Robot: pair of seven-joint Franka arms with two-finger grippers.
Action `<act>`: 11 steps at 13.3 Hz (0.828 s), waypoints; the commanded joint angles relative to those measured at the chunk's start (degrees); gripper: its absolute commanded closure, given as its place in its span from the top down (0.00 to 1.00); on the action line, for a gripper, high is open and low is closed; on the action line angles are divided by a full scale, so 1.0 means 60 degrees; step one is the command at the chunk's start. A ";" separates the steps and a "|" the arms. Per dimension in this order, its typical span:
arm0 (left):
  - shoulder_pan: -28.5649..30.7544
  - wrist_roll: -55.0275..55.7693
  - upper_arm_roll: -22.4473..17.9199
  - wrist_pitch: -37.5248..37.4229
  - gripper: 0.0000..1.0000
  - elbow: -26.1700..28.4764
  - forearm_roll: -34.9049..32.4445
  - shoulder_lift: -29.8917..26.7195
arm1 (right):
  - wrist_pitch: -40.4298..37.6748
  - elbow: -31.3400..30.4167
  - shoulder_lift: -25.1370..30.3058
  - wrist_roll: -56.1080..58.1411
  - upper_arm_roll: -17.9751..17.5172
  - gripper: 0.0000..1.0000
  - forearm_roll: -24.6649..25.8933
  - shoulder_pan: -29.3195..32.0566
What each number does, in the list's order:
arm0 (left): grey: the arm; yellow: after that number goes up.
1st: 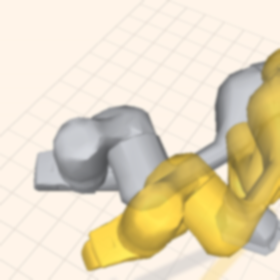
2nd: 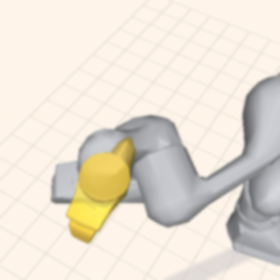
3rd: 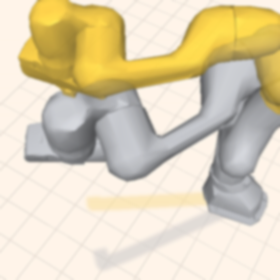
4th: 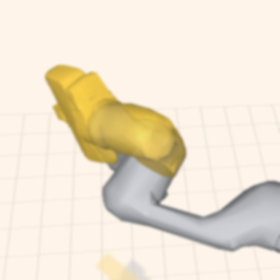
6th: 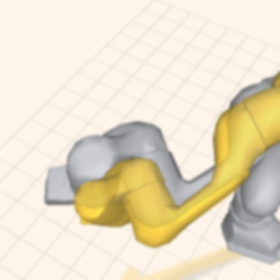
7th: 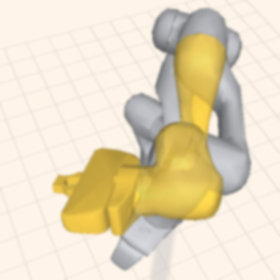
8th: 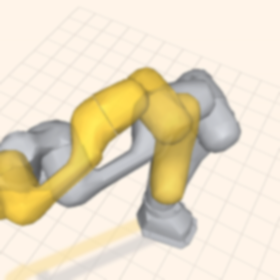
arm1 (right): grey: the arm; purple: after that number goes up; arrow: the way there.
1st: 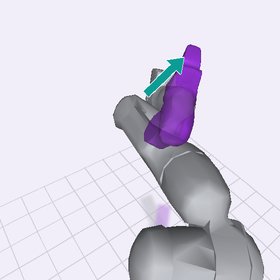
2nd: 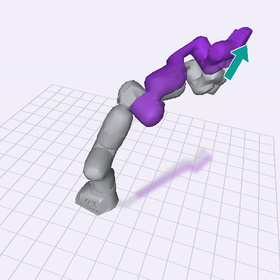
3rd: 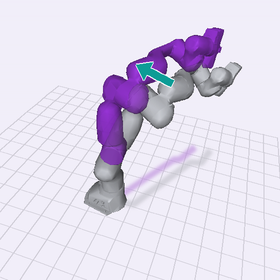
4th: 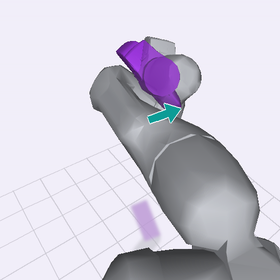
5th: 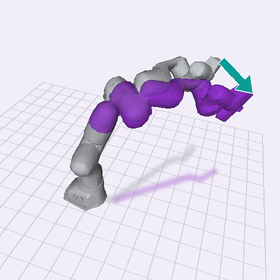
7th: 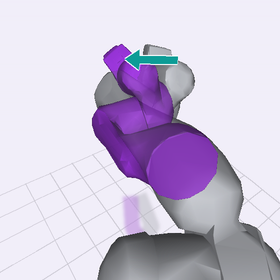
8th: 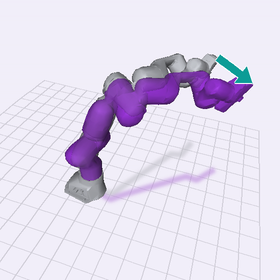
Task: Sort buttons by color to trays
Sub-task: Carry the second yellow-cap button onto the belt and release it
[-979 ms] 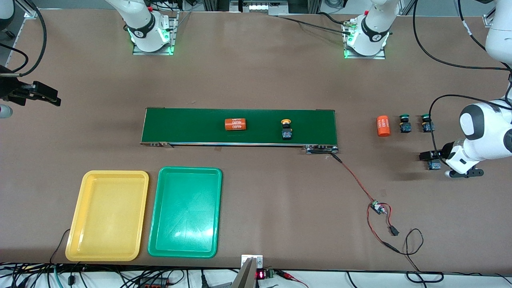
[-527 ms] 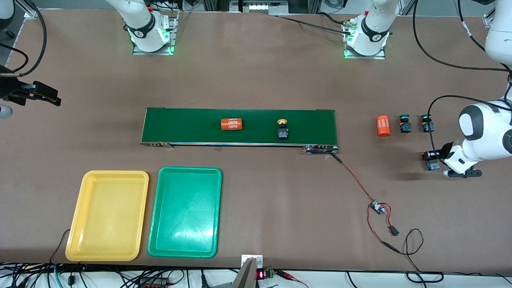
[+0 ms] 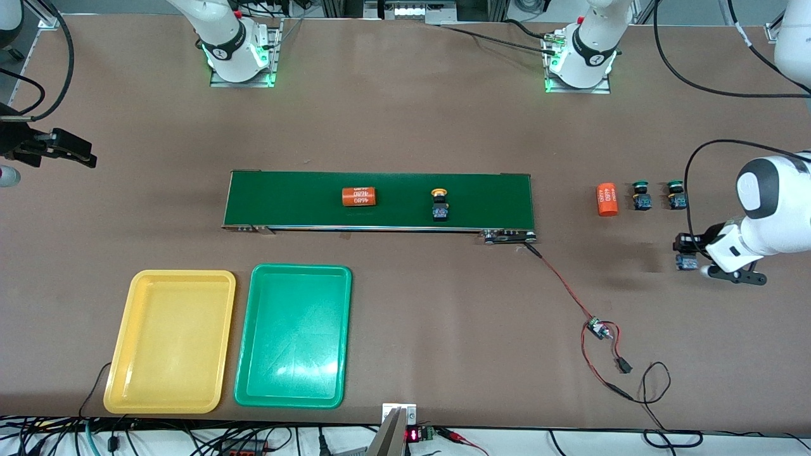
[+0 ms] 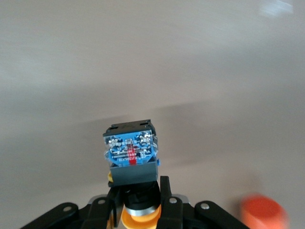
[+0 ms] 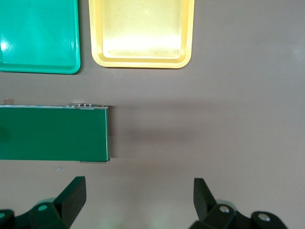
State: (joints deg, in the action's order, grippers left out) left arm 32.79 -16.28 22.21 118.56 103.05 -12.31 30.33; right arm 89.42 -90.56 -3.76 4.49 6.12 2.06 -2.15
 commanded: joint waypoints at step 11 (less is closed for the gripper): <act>-0.3072 0.1842 0.1630 -0.0558 0.00 0.0638 0.1948 -0.1787 | -0.0137 0.0065 0.0070 -0.0104 -0.0024 1.00 -0.0108 0.0050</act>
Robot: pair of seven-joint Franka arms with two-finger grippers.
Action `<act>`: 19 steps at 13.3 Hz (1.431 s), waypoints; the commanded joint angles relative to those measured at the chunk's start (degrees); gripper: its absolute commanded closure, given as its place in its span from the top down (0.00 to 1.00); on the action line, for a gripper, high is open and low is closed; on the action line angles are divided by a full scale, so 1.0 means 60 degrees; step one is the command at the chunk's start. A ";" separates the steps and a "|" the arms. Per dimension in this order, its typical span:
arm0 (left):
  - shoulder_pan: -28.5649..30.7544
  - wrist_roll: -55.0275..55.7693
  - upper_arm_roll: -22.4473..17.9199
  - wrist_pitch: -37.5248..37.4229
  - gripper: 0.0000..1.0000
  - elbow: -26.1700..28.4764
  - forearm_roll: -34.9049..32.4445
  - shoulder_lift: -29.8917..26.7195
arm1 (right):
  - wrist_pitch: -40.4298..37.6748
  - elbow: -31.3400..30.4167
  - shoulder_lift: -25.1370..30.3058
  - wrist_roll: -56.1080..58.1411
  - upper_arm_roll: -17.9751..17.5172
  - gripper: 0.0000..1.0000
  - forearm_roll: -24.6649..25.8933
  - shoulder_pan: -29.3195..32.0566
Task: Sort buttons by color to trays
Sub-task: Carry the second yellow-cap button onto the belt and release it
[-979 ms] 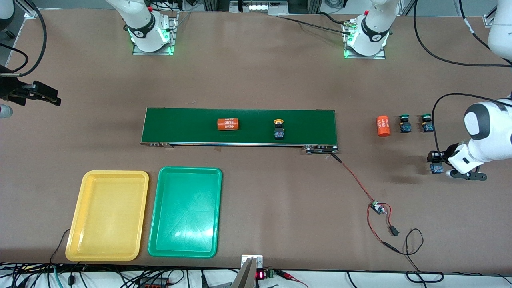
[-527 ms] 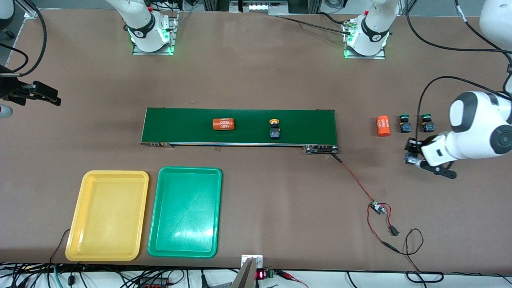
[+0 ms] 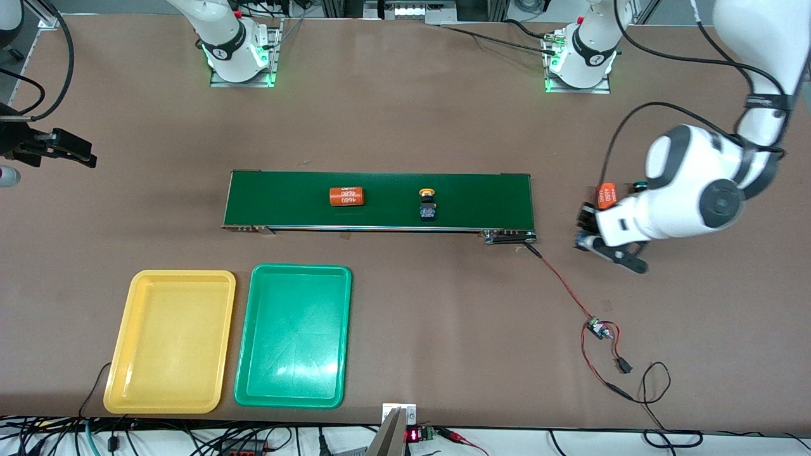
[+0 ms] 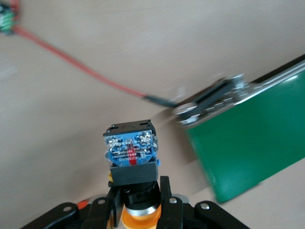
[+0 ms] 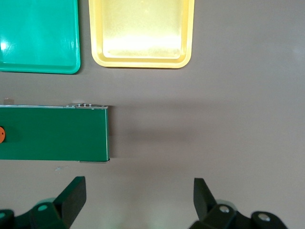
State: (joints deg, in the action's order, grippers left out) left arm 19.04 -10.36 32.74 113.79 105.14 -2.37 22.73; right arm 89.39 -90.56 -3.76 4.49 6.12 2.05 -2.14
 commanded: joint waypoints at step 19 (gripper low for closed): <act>-0.2720 0.5225 -0.0169 0.3550 0.51 0.2824 0.0292 -0.0199 | -0.0133 0.0065 0.0070 -0.0103 -0.0024 1.00 -0.0108 0.0050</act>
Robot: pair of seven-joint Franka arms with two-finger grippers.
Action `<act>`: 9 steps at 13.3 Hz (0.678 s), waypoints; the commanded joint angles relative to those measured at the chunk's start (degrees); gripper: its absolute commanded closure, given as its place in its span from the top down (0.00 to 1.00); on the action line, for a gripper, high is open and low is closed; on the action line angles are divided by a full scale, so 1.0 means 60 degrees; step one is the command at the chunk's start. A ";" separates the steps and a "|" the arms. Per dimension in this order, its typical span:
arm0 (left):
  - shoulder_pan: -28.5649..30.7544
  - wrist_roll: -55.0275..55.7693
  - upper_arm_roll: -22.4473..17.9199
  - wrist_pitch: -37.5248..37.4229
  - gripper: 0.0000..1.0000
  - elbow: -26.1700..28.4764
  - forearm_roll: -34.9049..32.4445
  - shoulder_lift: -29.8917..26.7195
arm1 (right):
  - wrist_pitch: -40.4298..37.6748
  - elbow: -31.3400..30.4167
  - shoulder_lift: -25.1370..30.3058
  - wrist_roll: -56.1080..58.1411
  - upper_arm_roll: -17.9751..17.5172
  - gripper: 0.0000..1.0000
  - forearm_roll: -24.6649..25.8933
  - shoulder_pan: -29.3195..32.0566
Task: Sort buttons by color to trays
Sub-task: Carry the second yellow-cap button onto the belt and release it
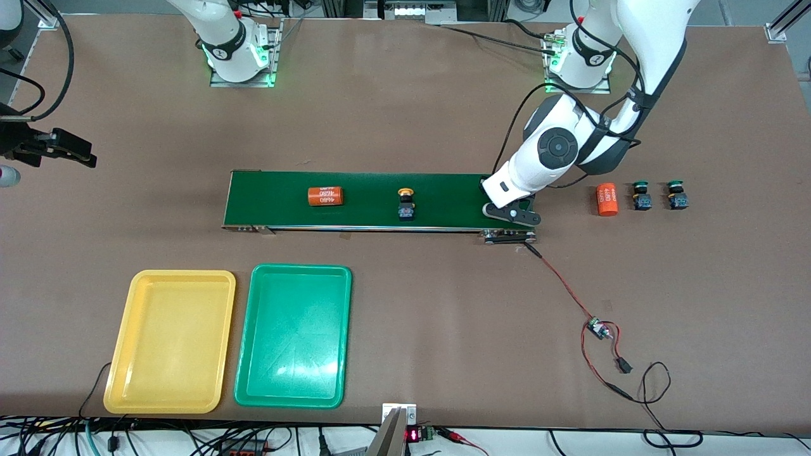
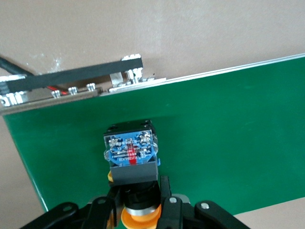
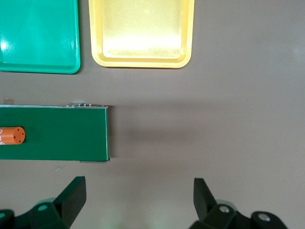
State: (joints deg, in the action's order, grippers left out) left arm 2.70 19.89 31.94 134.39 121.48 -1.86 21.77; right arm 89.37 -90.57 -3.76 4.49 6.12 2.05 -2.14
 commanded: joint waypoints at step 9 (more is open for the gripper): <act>0.1232 0.0318 -0.1029 -0.0689 1.00 -0.0574 0.0104 -0.1051 | -0.0130 0.0065 0.0070 -0.0074 -0.0024 1.00 -0.0108 0.0063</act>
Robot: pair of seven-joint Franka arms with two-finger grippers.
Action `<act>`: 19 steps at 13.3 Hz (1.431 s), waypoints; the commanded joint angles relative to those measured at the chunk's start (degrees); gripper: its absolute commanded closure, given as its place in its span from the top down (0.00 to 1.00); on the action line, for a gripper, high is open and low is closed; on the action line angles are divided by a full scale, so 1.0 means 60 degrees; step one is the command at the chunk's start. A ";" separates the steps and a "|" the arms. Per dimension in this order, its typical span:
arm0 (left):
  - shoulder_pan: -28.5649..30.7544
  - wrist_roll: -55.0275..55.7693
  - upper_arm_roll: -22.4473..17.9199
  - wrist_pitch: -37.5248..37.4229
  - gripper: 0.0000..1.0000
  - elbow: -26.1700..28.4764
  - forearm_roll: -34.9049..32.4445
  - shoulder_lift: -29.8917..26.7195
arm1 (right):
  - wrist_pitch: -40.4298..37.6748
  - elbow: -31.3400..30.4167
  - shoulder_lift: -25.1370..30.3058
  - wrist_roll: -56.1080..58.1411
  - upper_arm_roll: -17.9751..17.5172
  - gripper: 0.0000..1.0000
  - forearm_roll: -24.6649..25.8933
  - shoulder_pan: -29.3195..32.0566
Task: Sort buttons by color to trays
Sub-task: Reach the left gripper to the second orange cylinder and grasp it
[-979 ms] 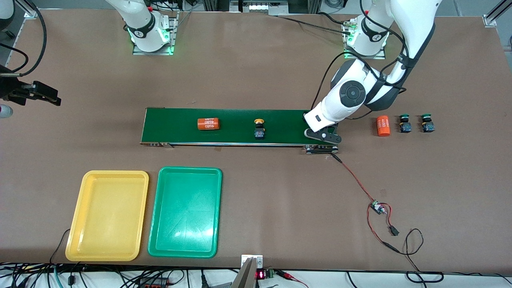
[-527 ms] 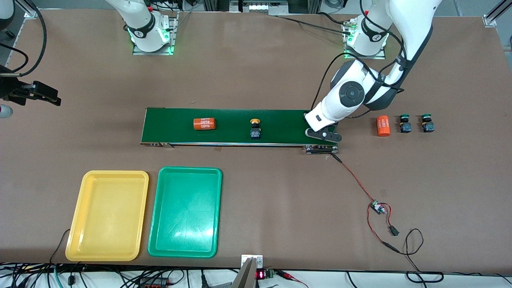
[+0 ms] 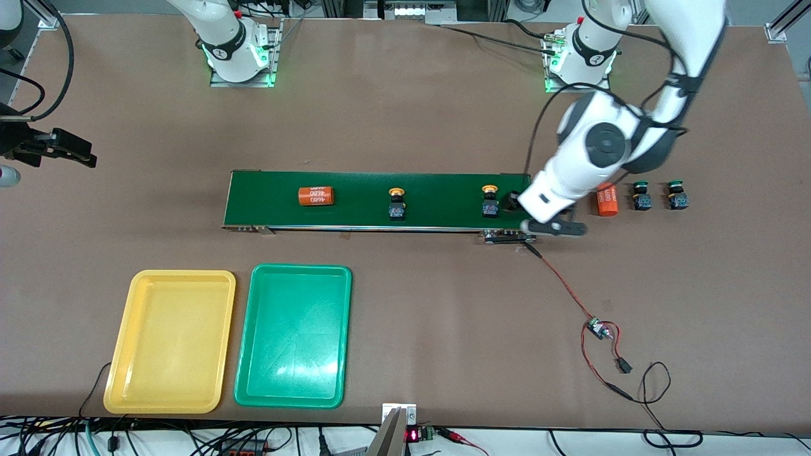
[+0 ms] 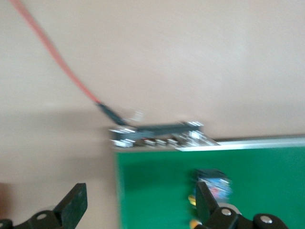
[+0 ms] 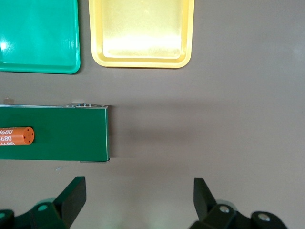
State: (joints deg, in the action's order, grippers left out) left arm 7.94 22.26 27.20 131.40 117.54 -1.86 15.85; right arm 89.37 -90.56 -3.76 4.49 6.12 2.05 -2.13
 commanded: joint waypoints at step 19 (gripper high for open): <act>0.2777 -0.3913 -0.1208 -0.0542 1.00 0.2001 -0.0511 0.0332 | -0.0203 0.0080 -0.0179 0.0058 -0.0112 1.00 -0.0532 0.0019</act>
State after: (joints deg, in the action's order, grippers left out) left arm 23.00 1.62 19.39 128.00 127.14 -4.16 20.47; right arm 88.84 -90.65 -4.80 4.51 5.63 -0.26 -2.37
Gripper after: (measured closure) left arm 0.000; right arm 0.000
